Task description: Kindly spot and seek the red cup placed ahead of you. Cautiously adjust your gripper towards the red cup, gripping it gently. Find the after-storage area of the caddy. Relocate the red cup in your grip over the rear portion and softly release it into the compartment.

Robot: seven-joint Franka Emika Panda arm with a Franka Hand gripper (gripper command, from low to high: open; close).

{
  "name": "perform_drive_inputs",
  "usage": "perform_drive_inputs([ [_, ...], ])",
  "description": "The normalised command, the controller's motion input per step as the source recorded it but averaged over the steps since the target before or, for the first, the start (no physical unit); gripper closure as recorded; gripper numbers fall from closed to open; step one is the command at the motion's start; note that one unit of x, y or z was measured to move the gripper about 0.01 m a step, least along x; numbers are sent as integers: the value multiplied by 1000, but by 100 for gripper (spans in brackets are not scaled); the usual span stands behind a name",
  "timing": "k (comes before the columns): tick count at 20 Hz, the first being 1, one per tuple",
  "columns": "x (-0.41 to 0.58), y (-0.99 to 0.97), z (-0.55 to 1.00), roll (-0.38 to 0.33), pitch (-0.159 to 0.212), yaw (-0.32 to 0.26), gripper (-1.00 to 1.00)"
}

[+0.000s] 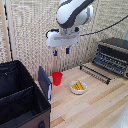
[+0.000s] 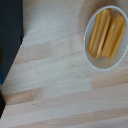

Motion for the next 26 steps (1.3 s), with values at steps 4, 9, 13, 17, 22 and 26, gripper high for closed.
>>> perform_drive_inputs([
  [4, 493, -459, -186, 55, 44, -55, -100],
  [9, 455, -432, -157, 47, 34, -56, -100],
  [13, 281, -315, -234, 18, 69, -57, -100],
  [17, 299, -139, -348, -1, 107, -59, -100],
  [22, 326, -69, -362, -7, 110, -42, -100],
  [26, 541, -108, -341, 0, 81, 0, -100],
])
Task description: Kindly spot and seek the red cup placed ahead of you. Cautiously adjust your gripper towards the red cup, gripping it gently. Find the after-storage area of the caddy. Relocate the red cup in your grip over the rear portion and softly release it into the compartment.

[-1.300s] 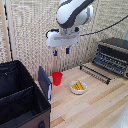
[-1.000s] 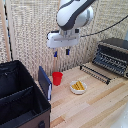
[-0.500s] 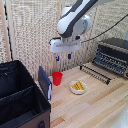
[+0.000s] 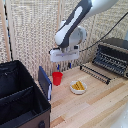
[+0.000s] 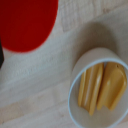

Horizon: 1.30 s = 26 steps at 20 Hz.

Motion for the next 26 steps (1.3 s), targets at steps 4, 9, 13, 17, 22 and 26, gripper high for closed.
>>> perform_drive_inputs([
  [4, 473, -103, -327, -4, 62, 0, -100],
  [9, 253, -73, -355, -41, 106, 0, -100],
  [13, 151, 0, -232, -51, 129, -7, 100],
  [17, 18, 9, -37, -18, 31, -13, 100],
  [22, 1, 27, -1, -10, -9, -5, 100],
  [26, 0, 13, 66, 0, -53, -34, 100],
])
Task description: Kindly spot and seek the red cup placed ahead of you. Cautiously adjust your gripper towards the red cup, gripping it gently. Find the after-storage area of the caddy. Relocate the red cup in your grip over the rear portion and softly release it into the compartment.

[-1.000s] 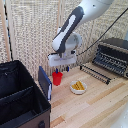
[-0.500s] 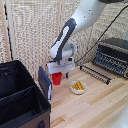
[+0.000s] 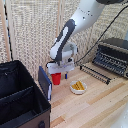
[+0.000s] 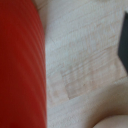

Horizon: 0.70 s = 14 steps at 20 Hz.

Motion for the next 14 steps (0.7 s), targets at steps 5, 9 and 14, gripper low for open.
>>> perform_drive_inputs([
  [5, 0, 20, 186, 17, -25, -73, 100],
  [9, 0, 31, 249, 82, 0, -45, 100],
  [14, 7, 0, 449, 123, 2, -31, 100],
])
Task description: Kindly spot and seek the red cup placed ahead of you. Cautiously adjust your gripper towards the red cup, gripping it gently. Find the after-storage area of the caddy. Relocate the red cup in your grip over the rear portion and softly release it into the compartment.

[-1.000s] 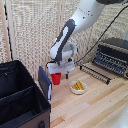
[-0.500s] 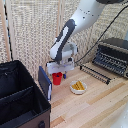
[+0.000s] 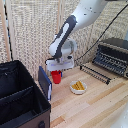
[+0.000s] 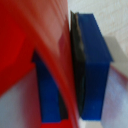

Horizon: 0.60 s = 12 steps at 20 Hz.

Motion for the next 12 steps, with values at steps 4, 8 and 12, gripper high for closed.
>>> perform_drive_inputs([
  [4, 141, -65, 784, 112, 34, -2, 100],
  [8, 235, -1, 950, 66, 44, 0, 100],
  [12, 127, 111, 992, 51, 48, 28, 100],
])
